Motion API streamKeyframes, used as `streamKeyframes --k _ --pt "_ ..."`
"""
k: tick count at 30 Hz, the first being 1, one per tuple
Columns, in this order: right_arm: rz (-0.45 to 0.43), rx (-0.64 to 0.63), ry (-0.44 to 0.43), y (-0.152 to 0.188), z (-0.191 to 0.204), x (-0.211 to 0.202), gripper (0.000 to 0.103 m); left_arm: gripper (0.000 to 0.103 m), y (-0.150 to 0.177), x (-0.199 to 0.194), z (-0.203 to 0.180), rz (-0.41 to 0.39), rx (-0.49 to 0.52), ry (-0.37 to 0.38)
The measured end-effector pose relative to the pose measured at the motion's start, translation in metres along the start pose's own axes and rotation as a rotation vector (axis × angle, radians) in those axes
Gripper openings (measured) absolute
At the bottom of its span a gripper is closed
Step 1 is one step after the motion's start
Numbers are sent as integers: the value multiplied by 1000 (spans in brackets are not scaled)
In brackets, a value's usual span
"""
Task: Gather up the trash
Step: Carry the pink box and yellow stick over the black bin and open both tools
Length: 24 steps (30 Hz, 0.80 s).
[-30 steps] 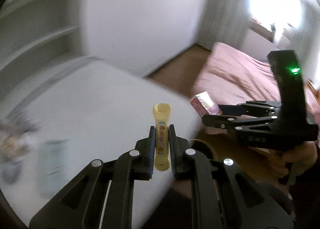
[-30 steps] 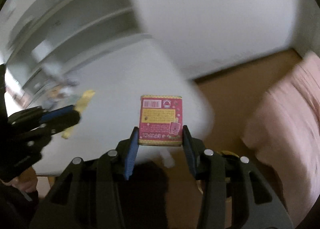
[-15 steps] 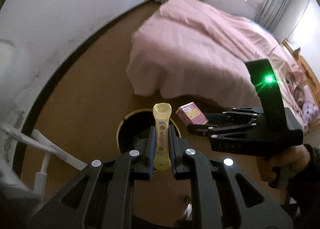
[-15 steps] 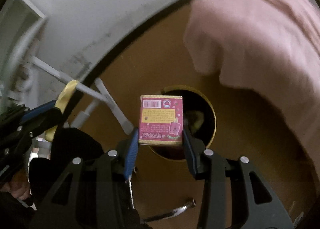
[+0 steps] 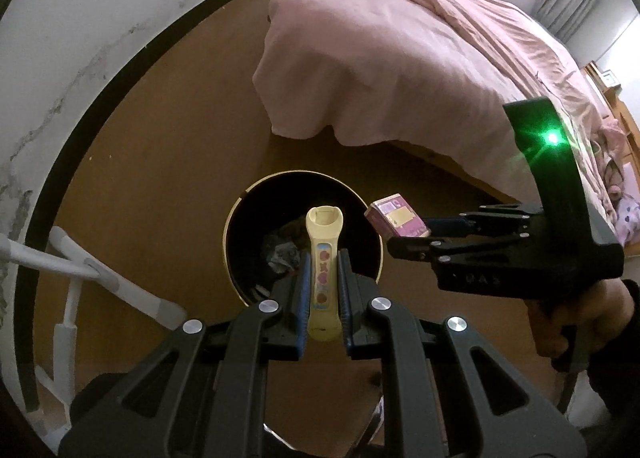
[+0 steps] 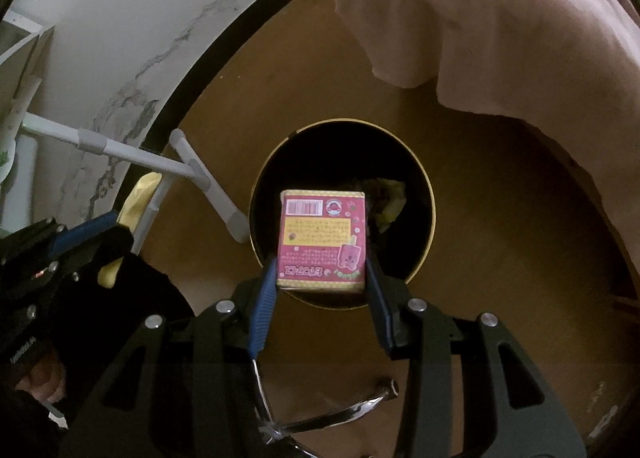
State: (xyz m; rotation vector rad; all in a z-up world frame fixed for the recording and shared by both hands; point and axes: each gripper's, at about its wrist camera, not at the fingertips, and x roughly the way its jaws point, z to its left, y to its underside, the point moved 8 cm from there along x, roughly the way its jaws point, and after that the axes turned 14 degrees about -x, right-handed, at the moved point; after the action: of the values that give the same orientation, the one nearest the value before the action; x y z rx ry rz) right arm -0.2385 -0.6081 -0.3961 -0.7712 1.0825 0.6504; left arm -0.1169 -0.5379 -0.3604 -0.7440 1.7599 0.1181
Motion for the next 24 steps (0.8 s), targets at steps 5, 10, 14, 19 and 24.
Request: streamKeyframes --k 5,10,14,19,24 --pt "-8 24 -8 -7 -7 3 59 12 0 1 -1 8 -3 -3" --pt "-35 39 -9 -13 -13 -4 66 12 -3 8 -2 21 -5 -5" --pt "-58 72 -12 -13 -19 -15 67 12 -7 14 -5 28 2 3" --pt "-87 107 -5 -11 -29 -30 67 14 -11 30 -7 53 12 8" --pt "-117 128 12 -10 -33 -48 67 70 -20 24 -6 13 -6 -19"
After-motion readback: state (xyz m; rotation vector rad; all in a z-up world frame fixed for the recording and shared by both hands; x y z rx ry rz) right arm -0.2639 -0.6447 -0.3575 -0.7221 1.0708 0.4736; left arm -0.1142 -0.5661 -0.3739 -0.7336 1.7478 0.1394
